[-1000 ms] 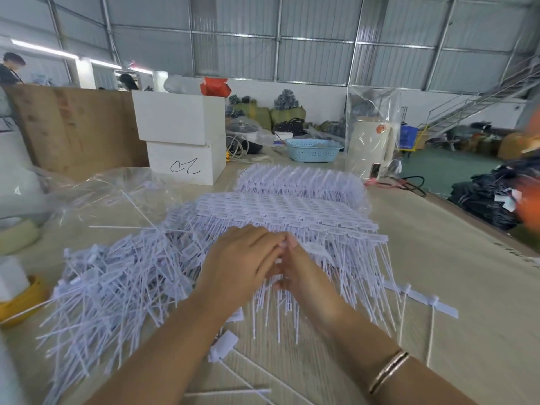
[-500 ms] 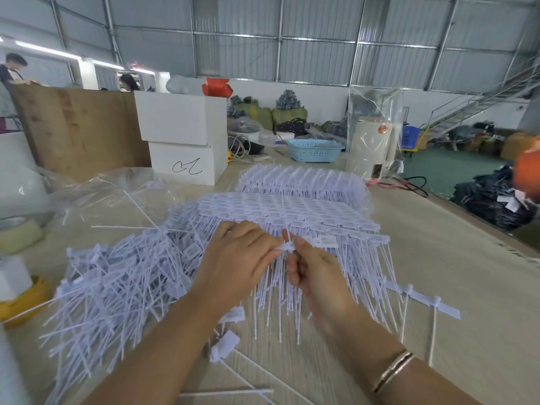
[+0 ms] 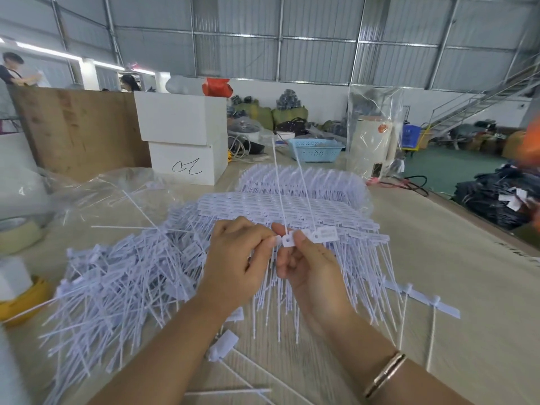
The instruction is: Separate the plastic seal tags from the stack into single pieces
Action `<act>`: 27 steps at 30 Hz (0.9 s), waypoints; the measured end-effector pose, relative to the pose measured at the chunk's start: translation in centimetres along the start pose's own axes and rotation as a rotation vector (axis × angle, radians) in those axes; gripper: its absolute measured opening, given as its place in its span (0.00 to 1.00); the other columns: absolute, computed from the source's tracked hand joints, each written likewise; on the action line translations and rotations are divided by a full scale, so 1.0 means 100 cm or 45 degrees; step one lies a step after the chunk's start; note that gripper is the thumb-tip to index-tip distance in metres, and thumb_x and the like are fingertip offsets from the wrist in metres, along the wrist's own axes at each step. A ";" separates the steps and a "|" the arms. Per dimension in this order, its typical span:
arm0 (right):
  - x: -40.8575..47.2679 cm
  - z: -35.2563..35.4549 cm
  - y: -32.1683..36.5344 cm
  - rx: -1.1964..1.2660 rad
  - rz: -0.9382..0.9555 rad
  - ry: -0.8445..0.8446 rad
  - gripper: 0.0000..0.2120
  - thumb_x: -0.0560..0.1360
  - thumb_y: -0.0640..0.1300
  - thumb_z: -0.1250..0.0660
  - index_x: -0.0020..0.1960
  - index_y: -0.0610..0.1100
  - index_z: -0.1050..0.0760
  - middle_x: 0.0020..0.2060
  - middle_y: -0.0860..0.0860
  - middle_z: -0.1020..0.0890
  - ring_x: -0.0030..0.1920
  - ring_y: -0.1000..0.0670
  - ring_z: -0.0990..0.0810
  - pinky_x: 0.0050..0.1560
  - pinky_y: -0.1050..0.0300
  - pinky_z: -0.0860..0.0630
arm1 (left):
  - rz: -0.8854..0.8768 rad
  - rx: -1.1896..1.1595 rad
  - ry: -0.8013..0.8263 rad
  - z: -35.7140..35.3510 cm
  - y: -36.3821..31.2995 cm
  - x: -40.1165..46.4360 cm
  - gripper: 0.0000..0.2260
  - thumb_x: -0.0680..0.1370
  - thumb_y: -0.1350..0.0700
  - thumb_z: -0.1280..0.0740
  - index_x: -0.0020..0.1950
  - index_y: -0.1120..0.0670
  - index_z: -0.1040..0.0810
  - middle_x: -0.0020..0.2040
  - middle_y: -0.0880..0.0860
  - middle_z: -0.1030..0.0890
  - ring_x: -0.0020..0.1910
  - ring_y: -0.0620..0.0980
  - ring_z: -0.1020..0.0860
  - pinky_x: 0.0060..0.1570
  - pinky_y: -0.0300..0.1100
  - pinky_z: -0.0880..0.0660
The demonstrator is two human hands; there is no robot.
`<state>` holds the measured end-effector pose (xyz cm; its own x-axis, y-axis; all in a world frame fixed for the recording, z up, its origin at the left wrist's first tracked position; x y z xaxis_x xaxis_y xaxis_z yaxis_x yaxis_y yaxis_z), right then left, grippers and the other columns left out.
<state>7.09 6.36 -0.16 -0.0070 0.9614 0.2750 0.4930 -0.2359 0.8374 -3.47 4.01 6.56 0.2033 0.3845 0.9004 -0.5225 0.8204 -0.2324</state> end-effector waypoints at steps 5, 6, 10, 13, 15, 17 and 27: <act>0.002 -0.001 -0.009 0.209 -0.123 -0.010 0.17 0.77 0.46 0.41 0.35 0.38 0.21 0.26 0.47 0.24 0.26 0.52 0.26 0.32 0.61 0.25 | 0.269 -0.382 0.010 -0.008 0.015 -0.004 0.13 0.78 0.56 0.41 0.37 0.59 0.24 0.32 0.39 0.26 0.35 0.45 0.26 0.43 0.38 0.32; 0.003 0.003 -0.011 0.277 -0.162 -0.037 0.19 0.78 0.46 0.42 0.37 0.39 0.18 0.26 0.47 0.24 0.26 0.52 0.26 0.31 0.62 0.25 | 0.379 -0.539 0.000 -0.008 0.023 -0.004 0.12 0.78 0.57 0.41 0.37 0.58 0.25 0.31 0.43 0.27 0.33 0.46 0.27 0.40 0.39 0.31; 0.006 0.024 -0.011 0.164 -0.205 -0.117 0.21 0.80 0.47 0.42 0.37 0.43 0.15 0.25 0.48 0.24 0.26 0.53 0.25 0.30 0.62 0.26 | 0.259 -0.382 -0.035 0.017 0.025 0.006 0.10 0.78 0.53 0.42 0.41 0.51 0.23 0.30 0.44 0.27 0.34 0.45 0.29 0.42 0.40 0.34; 0.007 0.020 -0.010 -0.117 -0.146 -0.073 0.19 0.79 0.51 0.41 0.42 0.43 0.16 0.27 0.48 0.23 0.27 0.52 0.26 0.31 0.61 0.28 | -0.097 0.222 -0.042 0.030 0.007 0.009 0.11 0.77 0.54 0.39 0.46 0.51 0.16 0.34 0.43 0.21 0.39 0.46 0.26 0.48 0.46 0.38; 0.007 0.016 -0.010 -0.210 -0.110 -0.045 0.17 0.76 0.53 0.40 0.46 0.43 0.17 0.29 0.48 0.22 0.28 0.51 0.26 0.32 0.61 0.29 | -0.247 0.454 -0.084 0.033 -0.002 0.006 0.10 0.76 0.55 0.37 0.46 0.50 0.15 0.32 0.45 0.20 0.38 0.49 0.24 0.47 0.47 0.38; 0.006 0.017 -0.010 -0.282 -0.097 -0.053 0.18 0.76 0.54 0.40 0.47 0.42 0.17 0.29 0.49 0.22 0.29 0.52 0.26 0.33 0.60 0.29 | -0.315 0.564 -0.159 0.038 -0.008 0.005 0.10 0.76 0.55 0.37 0.44 0.50 0.14 0.32 0.46 0.20 0.38 0.50 0.24 0.47 0.47 0.38; 0.006 0.032 -0.011 -0.408 -0.115 -0.186 0.18 0.80 0.51 0.41 0.46 0.40 0.18 0.29 0.47 0.23 0.28 0.51 0.28 0.35 0.57 0.31 | -0.187 0.663 -0.109 0.033 0.000 0.005 0.15 0.75 0.51 0.36 0.30 0.52 0.19 0.29 0.46 0.22 0.38 0.52 0.23 0.47 0.48 0.38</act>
<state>9.32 7.69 -2.44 0.0975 0.9850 0.1422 0.1985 -0.1593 0.9671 -6.07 2.80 8.23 0.2486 0.2281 0.9414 -0.8390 0.5363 0.0917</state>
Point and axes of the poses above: each hand's wrist, its own x-axis towards the middle knuckle, its own z-axis out of the back of the hand, y = z × x, the point moved 10 cm from there along x, towards the middle knuckle
